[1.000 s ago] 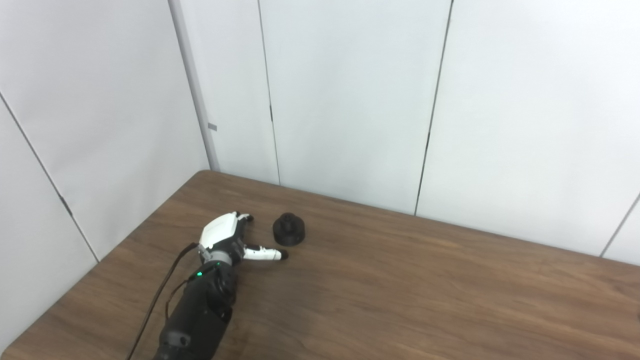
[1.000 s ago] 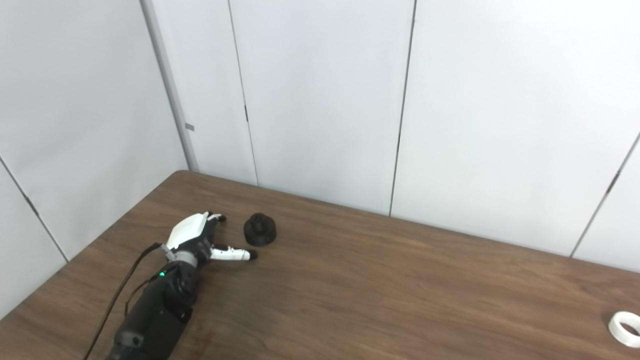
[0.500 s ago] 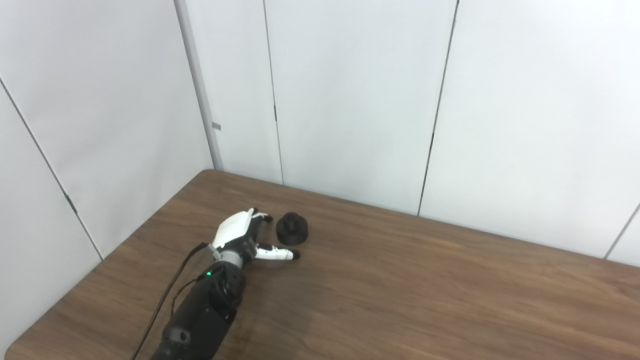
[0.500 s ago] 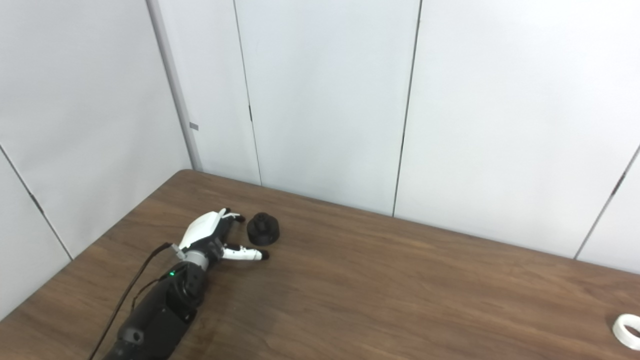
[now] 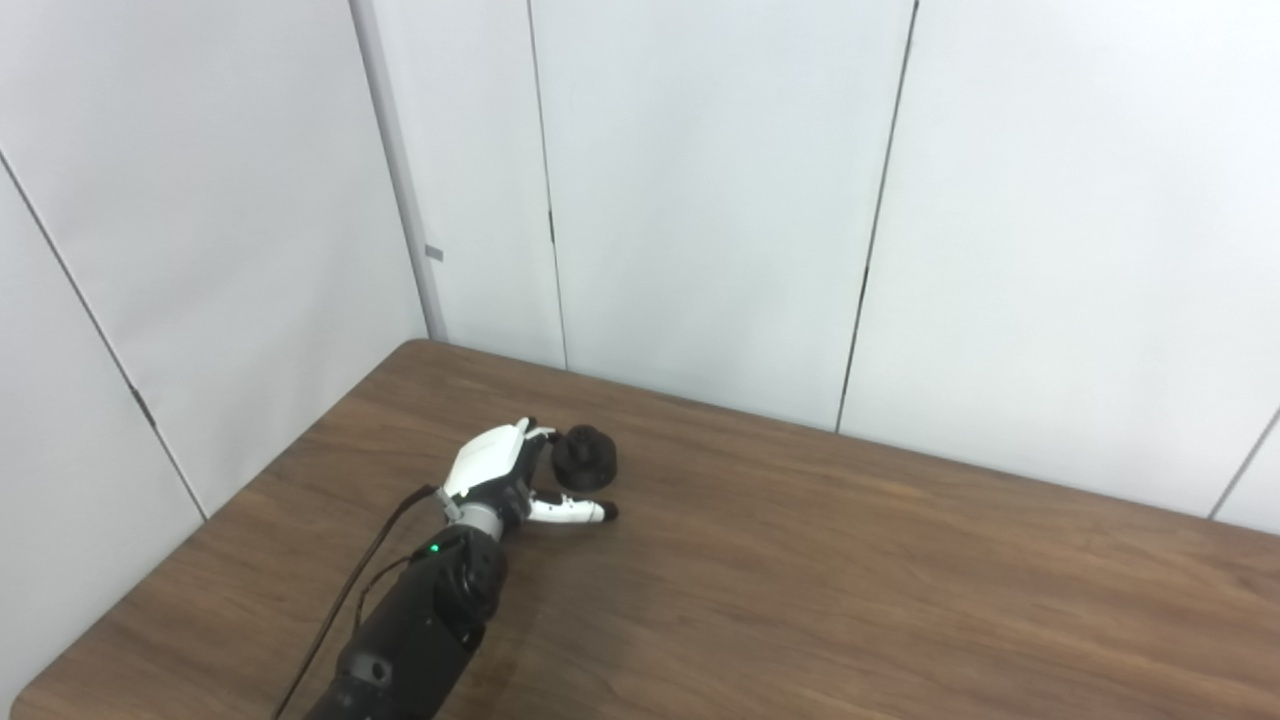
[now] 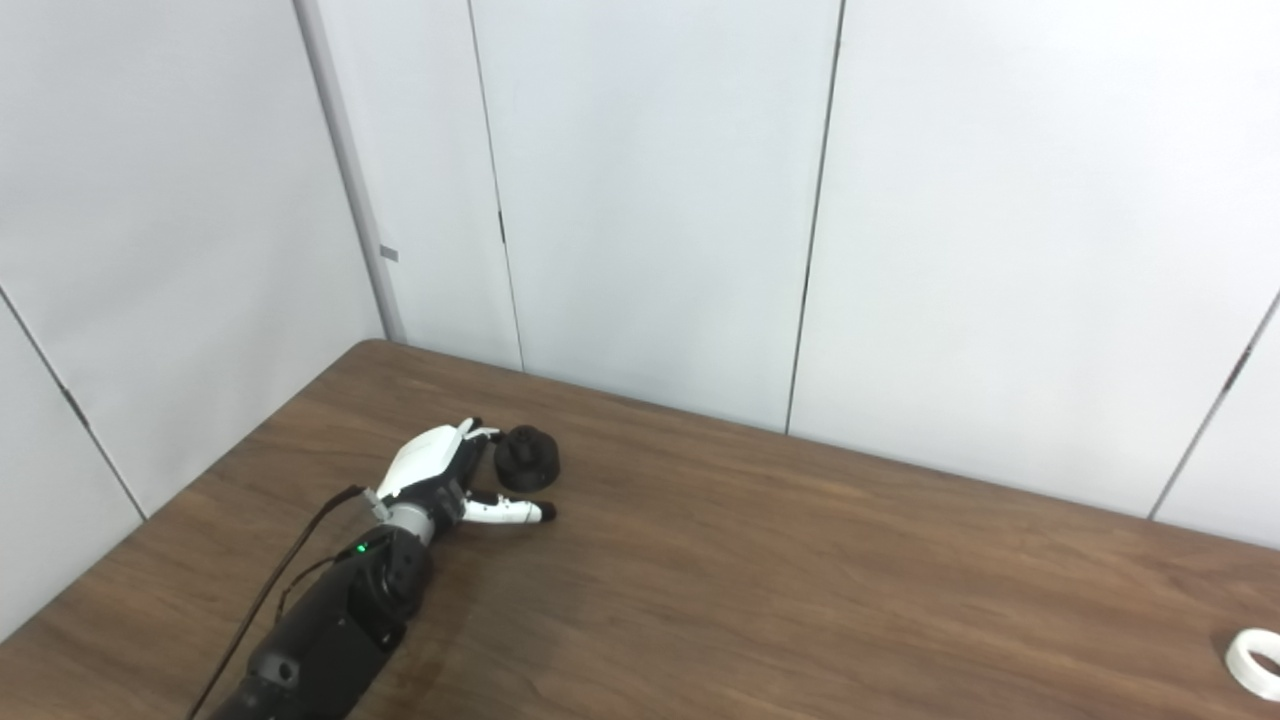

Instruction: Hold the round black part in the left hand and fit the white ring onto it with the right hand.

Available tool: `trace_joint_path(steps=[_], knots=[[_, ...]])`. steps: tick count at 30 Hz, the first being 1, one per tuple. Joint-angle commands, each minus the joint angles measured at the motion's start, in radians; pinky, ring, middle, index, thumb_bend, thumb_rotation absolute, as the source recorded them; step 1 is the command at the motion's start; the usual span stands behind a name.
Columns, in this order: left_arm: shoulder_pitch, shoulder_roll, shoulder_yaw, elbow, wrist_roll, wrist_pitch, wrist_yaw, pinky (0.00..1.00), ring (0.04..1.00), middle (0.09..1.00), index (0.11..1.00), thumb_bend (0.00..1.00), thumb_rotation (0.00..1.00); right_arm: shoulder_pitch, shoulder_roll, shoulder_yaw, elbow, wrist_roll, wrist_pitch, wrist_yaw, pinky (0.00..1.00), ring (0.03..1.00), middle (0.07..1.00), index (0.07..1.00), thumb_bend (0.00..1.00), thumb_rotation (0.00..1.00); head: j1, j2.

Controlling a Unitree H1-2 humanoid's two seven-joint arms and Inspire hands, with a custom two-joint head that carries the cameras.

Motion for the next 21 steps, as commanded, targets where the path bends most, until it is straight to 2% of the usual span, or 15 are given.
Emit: trace_joint_path(steps=[1,4,10,17,18,19,21], knots=[[0.020,-0.028,-0.041,0.035,-0.039,-0.025,-0.047,1.00,1.000,1.000,0.796,1.00,0.24,-0.003,-0.001,0.008,-0.003,-0.001,0.019,0.008,0.97,0.990,0.973,0.948,0.75,0.79,0.000,0.000],[0.029,-0.019,-0.043,0.034,-0.040,-0.029,-0.029,1.00,1.000,1.000,0.772,0.98,0.19,-0.004,0.000,0.008,-0.002,-0.005,0.018,0.006,0.96,0.986,0.973,0.947,0.75,0.80,0.001,0.000],[0.040,-0.004,-0.053,0.035,-0.038,-0.036,0.000,1.00,1.000,1.000,0.733,0.94,0.18,-0.002,-0.001,0.008,-0.004,-0.007,0.023,0.006,0.96,0.990,0.975,0.947,0.75,0.80,-0.001,0.001],[0.042,-0.008,-0.051,0.067,-0.044,-0.079,0.064,1.00,1.000,1.000,0.659,0.84,0.13,-0.002,0.000,0.010,-0.005,-0.005,0.022,0.009,0.97,0.992,0.973,0.946,0.74,0.79,-0.003,0.000],[0.041,-0.009,-0.049,0.074,-0.046,-0.087,0.076,1.00,1.000,1.000,0.594,0.75,0.08,-0.002,0.001,0.010,-0.006,-0.004,0.023,0.009,0.96,0.990,0.972,0.943,0.73,0.79,-0.003,0.000],[0.040,-0.010,-0.048,0.079,-0.047,-0.093,0.084,1.00,1.000,0.999,0.525,0.60,0.07,-0.003,0.001,0.010,-0.007,-0.003,0.023,0.010,0.96,0.989,0.971,0.941,0.73,0.78,-0.003,0.000],[0.041,-0.010,-0.047,0.085,-0.051,-0.101,0.104,1.00,1.000,0.984,0.502,0.55,0.06,-0.003,0.000,0.011,-0.007,-0.010,0.022,0.009,0.95,0.985,0.970,0.941,0.73,0.79,-0.003,0.000]])
